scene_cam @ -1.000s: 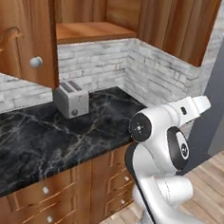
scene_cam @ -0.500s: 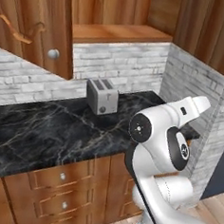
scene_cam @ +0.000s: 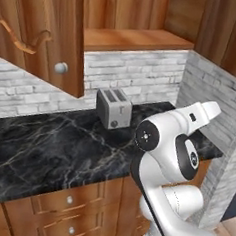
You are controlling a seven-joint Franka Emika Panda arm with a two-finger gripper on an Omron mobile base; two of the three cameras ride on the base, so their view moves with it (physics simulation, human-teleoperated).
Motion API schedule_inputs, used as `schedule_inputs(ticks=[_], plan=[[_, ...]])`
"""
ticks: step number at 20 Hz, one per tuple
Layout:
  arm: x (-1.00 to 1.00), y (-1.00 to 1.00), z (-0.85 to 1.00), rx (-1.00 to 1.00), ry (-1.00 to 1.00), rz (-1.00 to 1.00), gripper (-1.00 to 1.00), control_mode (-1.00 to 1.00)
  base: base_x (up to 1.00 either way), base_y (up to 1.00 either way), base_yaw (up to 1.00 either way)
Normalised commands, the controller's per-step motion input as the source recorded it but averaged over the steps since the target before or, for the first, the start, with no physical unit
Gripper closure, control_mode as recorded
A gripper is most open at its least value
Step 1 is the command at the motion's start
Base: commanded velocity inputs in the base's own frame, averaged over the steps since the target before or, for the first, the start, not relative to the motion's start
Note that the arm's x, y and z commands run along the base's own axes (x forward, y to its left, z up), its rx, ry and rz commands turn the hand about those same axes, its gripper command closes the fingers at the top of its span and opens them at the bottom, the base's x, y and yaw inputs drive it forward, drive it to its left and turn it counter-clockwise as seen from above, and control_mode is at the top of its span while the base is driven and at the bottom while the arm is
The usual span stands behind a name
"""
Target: Close all open cabinet doors.
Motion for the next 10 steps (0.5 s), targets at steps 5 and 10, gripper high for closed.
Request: schedule_inputs(ticks=[5,10], plan=[[0.0,0.0,0.0,0.0,0.0,0.0,-1.0,1.0,0.57,0.0,0.07],[0.0,0.0,0.0,0.0,0.0,0.0,-1.0,1.0,0.04,-0.07,0.24]])
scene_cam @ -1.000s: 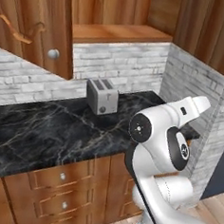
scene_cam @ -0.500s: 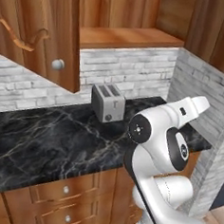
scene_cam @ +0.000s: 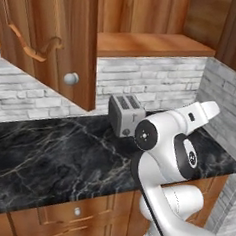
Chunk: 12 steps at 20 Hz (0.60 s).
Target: Close all open cabinet doors.
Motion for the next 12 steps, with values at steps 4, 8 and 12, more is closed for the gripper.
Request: schedule_inputs(ticks=[4,8,12], plan=[[0.0,0.0,0.0,0.0,0.0,0.0,-1.0,1.0,0.05,-0.08,0.11],[0.0,0.0,0.0,0.0,0.0,0.0,-1.0,1.0,0.06,0.0,0.0],[0.0,0.0,0.0,0.0,0.0,0.0,-1.0,1.0,0.34,-0.13,0.01]])
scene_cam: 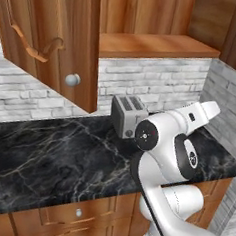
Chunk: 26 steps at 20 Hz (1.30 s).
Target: Close all open cabinet doors.
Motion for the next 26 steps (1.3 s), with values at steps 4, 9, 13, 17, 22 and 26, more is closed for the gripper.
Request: schedule_inputs(ticks=[4,9,13,17,22,26], plan=[[0.0,0.0,0.0,0.0,0.0,0.0,-1.0,1.0,0.22,-0.2,0.01],[-0.01,-0.04,0.0,0.0,0.0,0.0,-1.0,-1.0,0.05,-0.06,0.0],[-0.35,-0.63,-0.09,0.01,-0.12,0.0,-1.0,-1.0,0.0,0.0,0.0],[-0.11,-0.92,-0.09,0.03,-0.14,0.03,-1.0,-1.0,0.0,0.0,0.0],[-0.02,-0.84,-0.2,0.04,-0.07,0.02,-1.0,-1.0,0.0,0.0,0.0],[0.0,-0.9,-0.32,0.11,0.0,0.01,-1.0,-1.0,0.0,0.0,0.0]])
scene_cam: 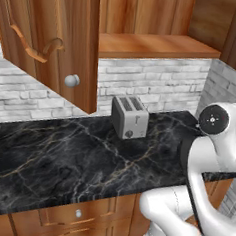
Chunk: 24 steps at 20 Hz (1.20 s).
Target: Close all open cabinet doors.
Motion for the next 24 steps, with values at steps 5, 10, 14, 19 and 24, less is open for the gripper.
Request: schedule_inputs(ticks=[5,10,14,19,24], plan=[[-0.53,-0.83,-0.45,0.17,-0.02,0.02,-1.0,-1.0,0.0,0.0,0.0],[-0.53,-0.71,-0.27,0.22,-0.02,0.1,-1.0,-1.0,0.0,0.0,0.0],[-0.05,-0.74,0.0,0.16,-0.06,0.11,-1.0,-1.0,0.0,0.0,0.0],[0.3,-0.55,-0.11,0.08,-0.01,0.05,-1.0,-1.0,0.0,0.0,0.0],[0.13,-0.42,-0.02,0.08,-0.12,0.1,-1.0,-1.0,0.0,0.0,0.0]])
